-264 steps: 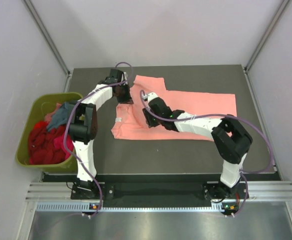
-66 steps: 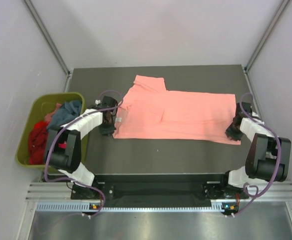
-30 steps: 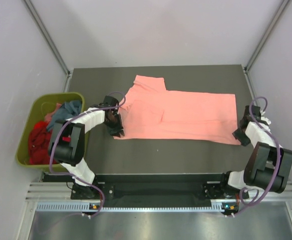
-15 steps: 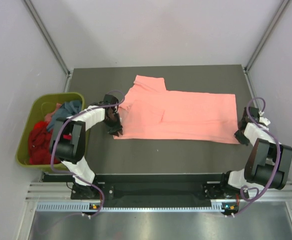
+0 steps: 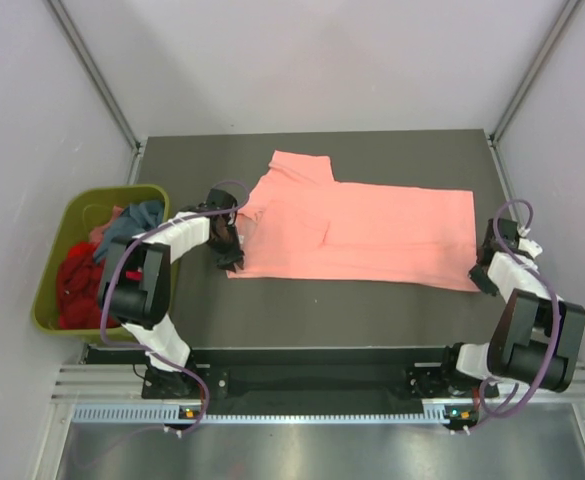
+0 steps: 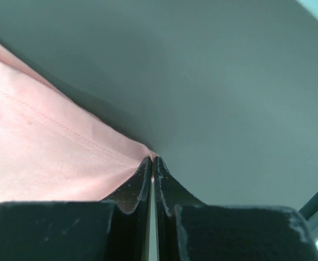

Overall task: Fold and stack the t-shirts
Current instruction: Fold the tshirt

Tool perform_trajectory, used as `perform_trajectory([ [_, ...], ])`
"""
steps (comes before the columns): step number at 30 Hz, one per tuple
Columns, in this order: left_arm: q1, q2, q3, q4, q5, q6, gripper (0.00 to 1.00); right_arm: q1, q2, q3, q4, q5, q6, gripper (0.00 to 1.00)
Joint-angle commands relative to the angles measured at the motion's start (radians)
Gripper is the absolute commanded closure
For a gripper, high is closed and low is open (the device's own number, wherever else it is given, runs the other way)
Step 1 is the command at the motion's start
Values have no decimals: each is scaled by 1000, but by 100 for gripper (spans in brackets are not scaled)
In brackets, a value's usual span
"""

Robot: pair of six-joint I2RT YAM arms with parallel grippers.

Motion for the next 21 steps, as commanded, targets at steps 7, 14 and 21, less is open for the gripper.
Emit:
perform_trajectory([
  [7, 29, 0, -68, -36, -224, 24, 69, -2, 26, 42, -87, 42, 31, 87],
  [14, 29, -155, 33, -122, -156, 57, 64, -2, -120, 110, -162, -13, -31, 65],
  [21, 29, -169, 312, -9, 10, 89, 53, 22, -172, 223, -78, -258, -136, 52],
])
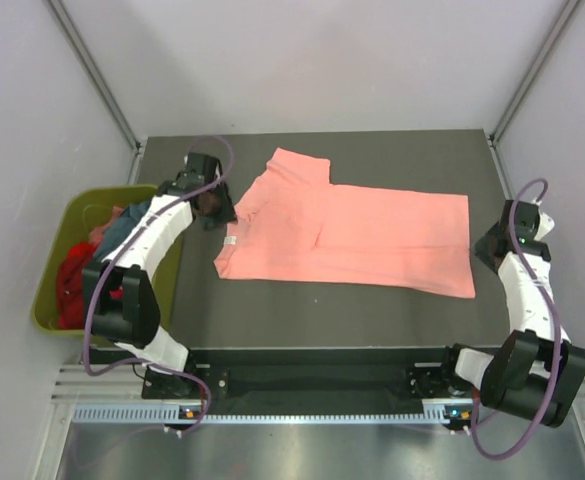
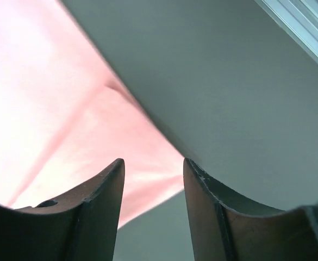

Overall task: Fold and stack the t-shirts
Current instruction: Fold the tshirt

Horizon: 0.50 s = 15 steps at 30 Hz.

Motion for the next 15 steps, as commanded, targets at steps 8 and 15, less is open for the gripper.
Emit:
perform_trajectory([
  [8, 1, 225, 390, 325, 178, 83, 51, 30, 164, 230, 219, -222, -166, 51],
  [15, 2, 537, 605, 477, 180, 113, 51, 32, 437, 444, 224, -265, -224, 53],
])
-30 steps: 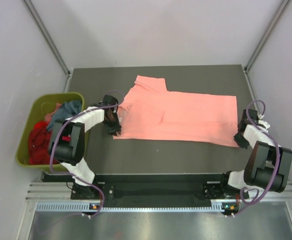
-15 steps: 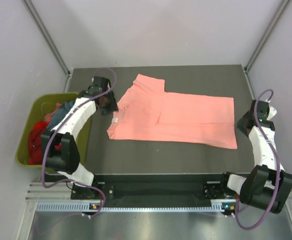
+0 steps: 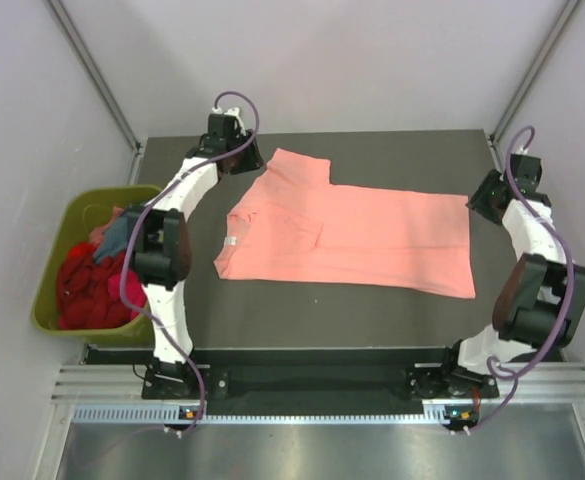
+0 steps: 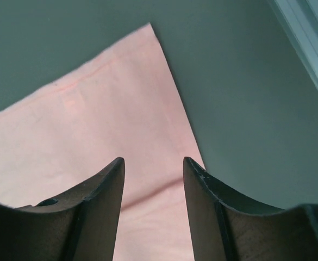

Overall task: Fold and stack the t-shirts
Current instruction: Fold the tshirt

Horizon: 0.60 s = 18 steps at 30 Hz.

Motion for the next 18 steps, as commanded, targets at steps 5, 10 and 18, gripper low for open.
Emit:
perform_trajectory([
  [5, 7, 248, 267, 169, -1, 33, 49, 11, 178, 201, 99, -58, -43, 52],
  [10, 14, 393, 353, 229, 57, 42, 46, 9, 331, 330, 56, -1, -81, 52],
  [18, 16, 525, 440, 338, 111, 25, 44, 9, 512, 455, 67, -82, -165, 55],
])
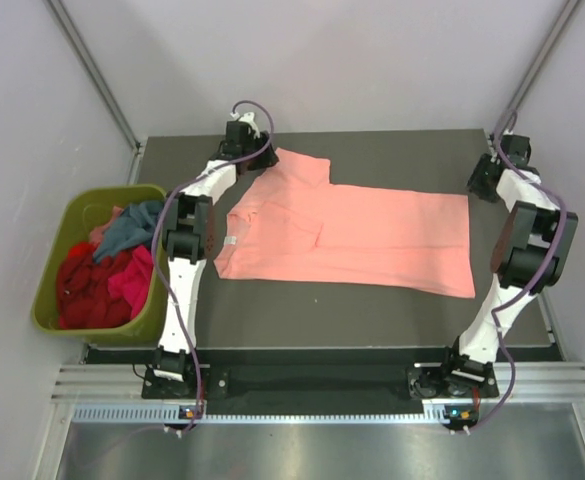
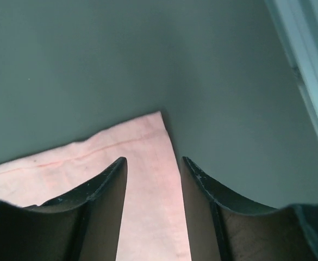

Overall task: Fold and stack the t-shirts
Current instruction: Fold the tshirt

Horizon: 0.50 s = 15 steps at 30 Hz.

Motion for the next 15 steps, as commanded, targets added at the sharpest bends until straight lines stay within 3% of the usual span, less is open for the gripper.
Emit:
perform_trajectory([
  [1, 7, 27, 52, 132, 38, 3, 44, 9, 64, 99, 16, -64, -74, 56],
  [11, 7, 71, 83, 279, 160, 4, 46, 3, 168, 151, 28, -110, -119, 54],
  [15, 7, 78, 83, 302, 187, -4, 59, 1, 211, 177, 18, -136, -132, 55],
])
